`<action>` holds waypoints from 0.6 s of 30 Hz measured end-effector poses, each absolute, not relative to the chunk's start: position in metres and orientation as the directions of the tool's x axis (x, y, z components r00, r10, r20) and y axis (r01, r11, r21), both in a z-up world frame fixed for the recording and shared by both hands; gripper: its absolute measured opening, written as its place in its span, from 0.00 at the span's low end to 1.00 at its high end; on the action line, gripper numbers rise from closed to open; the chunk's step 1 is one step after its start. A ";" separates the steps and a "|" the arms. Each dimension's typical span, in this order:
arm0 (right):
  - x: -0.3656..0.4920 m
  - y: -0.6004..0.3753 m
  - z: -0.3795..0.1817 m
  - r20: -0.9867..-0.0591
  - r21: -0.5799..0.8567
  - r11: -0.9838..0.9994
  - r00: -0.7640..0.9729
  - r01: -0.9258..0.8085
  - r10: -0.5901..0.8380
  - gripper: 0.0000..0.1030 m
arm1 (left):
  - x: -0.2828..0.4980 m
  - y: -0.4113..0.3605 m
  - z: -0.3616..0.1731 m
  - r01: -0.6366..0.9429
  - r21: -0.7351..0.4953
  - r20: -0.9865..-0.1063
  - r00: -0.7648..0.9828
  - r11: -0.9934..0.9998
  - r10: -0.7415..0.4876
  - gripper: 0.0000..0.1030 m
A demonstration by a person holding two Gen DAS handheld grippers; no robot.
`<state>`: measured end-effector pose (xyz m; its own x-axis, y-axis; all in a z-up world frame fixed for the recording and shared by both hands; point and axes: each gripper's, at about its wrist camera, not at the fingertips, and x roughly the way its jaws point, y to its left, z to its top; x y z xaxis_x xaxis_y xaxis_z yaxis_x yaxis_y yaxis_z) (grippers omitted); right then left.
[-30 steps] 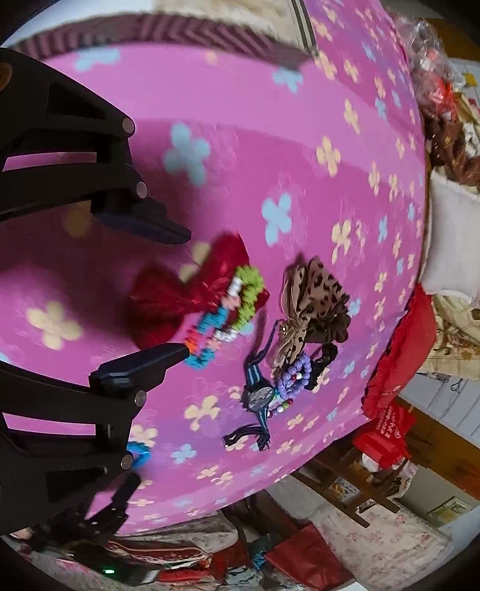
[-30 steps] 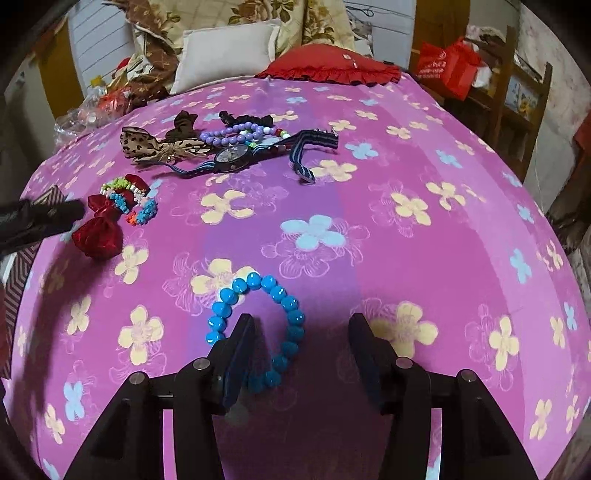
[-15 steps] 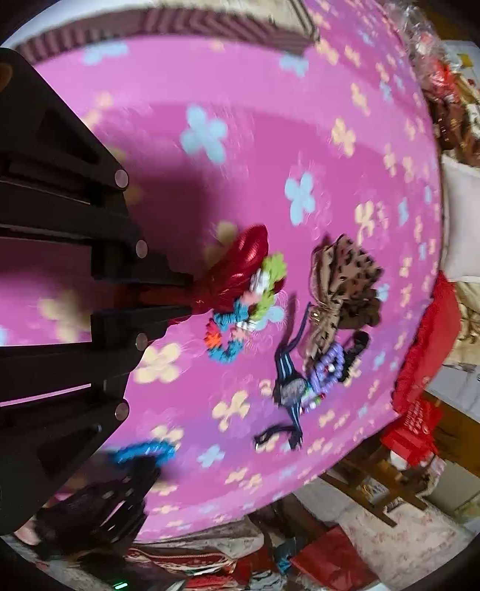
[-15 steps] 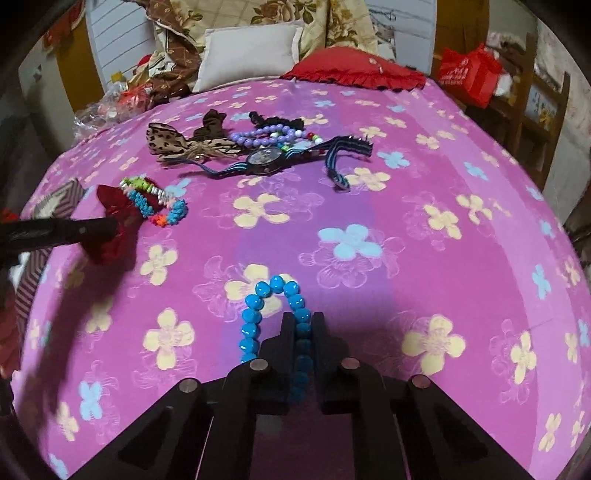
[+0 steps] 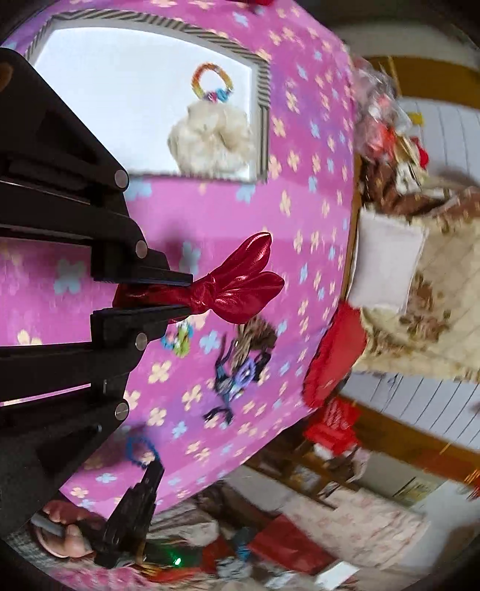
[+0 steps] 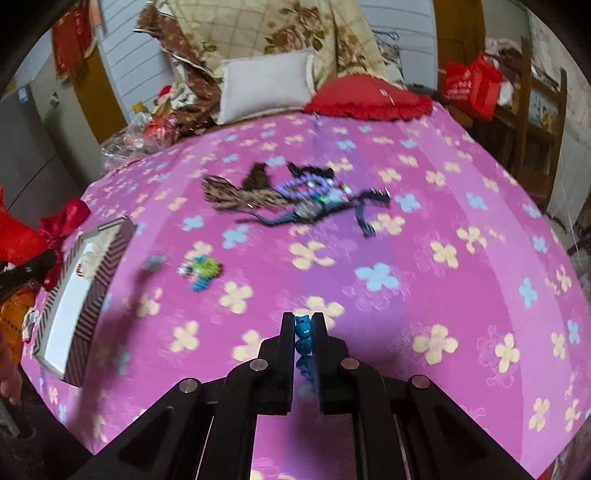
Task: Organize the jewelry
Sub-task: 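Carry the red bow and blue bracelet into the tray and open both tools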
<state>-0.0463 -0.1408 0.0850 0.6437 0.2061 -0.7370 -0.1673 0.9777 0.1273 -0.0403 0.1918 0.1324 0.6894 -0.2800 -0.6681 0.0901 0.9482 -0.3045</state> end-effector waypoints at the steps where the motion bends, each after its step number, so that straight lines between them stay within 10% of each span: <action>1: -0.047 -0.136 0.089 -0.735 0.125 0.977 0.645 -0.174 0.209 0.08 | -0.039 0.203 0.130 0.076 -0.326 -0.666 0.689 0.942 -0.286 0.08; 18: -0.034 0.093 0.123 -0.758 0.011 0.856 0.554 -0.517 0.344 0.08 | -0.029 0.375 0.053 -0.280 -0.424 -0.745 0.648 0.861 -0.156 0.07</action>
<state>-0.0343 0.0926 0.1225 0.5539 0.3440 -0.7582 -0.5166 0.8562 0.0110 -0.0294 0.3748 0.0532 0.6484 -0.1556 -0.7452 -0.2802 0.8614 -0.4236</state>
